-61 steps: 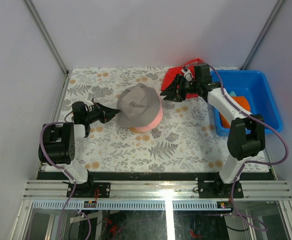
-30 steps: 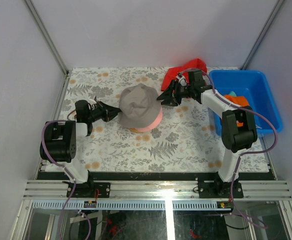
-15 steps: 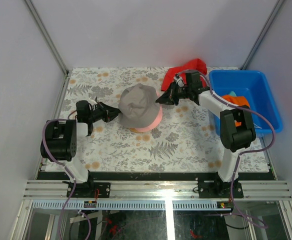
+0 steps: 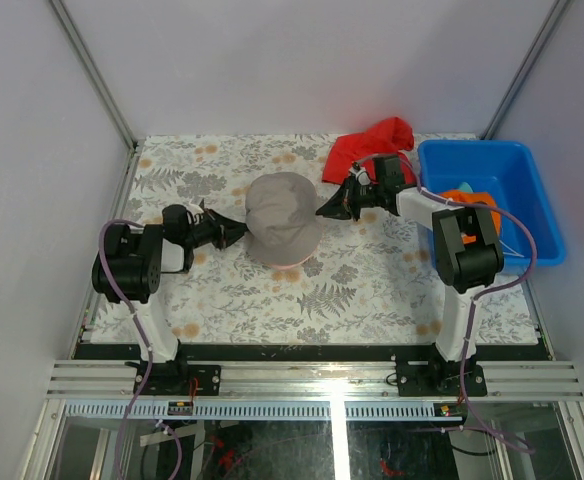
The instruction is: Stack the hats
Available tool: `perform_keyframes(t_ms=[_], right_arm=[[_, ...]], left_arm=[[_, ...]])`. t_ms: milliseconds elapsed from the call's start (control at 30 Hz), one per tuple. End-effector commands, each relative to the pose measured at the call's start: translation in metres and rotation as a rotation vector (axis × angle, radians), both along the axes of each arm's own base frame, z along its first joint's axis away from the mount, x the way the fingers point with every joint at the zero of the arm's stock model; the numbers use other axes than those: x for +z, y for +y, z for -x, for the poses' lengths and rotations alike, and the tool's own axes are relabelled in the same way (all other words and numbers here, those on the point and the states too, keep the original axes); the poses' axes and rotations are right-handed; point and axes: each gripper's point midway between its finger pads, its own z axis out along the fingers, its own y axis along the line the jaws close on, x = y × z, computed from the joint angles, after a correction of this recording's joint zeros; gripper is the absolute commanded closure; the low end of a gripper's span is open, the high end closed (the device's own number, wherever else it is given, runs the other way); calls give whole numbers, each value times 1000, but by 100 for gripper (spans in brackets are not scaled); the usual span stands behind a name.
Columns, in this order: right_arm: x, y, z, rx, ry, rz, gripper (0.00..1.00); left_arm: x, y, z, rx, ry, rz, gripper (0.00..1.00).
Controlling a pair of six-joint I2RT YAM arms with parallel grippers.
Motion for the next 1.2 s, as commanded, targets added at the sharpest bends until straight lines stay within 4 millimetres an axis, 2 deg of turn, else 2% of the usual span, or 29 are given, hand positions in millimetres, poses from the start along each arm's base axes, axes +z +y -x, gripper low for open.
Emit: perform_keyframes(t_ms=[0, 67, 200, 267, 400, 600, 800, 933, 1167], right_arm=[[-35, -13, -14, -44, 40, 60, 99], [-33, -11, -20, -46, 41, 51, 99], [-13, -7, -33, -49, 11, 23, 98], [-6, -7, -39, -50, -1, 21, 97], [-10, -12, -45, -59, 11, 33, 96], [-17, -13, -44, -53, 27, 45, 93], [-2, -19, -44, -56, 5, 42, 71], [9, -24, -44, -64, -8, 36, 67], [18, -26, -30, -59, 1, 22, 60]], left_arm=[[-13, -4, -7, -13, -18, -24, 95], [-18, -5, -7, -18, -4, -21, 95], [-7, -7, -6, -22, -24, 2, 94], [-2, -6, -3, -23, -26, -9, 85], [2, 0, 1, -17, -27, -71, 71], [14, 8, 0, -4, -30, -97, 68], [33, 27, -10, 28, -53, -93, 67], [43, 41, -20, 46, -80, -110, 64], [61, 43, -44, 34, -145, -58, 60]])
